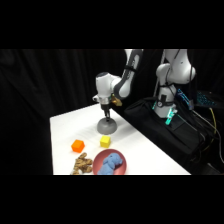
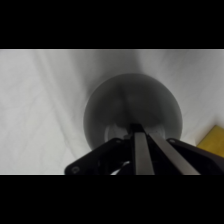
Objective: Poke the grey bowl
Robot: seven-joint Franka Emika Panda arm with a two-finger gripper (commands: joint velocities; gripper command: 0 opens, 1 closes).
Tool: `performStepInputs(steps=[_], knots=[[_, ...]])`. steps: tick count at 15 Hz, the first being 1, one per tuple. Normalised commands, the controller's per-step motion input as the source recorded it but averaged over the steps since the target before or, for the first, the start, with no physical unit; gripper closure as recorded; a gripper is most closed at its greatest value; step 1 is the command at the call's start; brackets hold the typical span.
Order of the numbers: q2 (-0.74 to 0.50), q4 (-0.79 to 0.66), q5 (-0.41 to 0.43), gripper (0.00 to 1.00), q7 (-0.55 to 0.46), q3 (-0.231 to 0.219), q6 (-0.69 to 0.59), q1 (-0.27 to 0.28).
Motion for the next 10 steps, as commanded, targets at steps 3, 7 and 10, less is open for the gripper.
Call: performStepInputs(steps=[3,7,10], knots=[[-0.14,0.03,-0.087,1.0,0.06,-0.069,-0.11,0.095],[-0.43,0.09,-0.21,1.0,0.1,-0.097,-0.54,0.133],[-0.33,0.2,-0.135,1.0,0.05,-0.025,-0.59,0.06]])
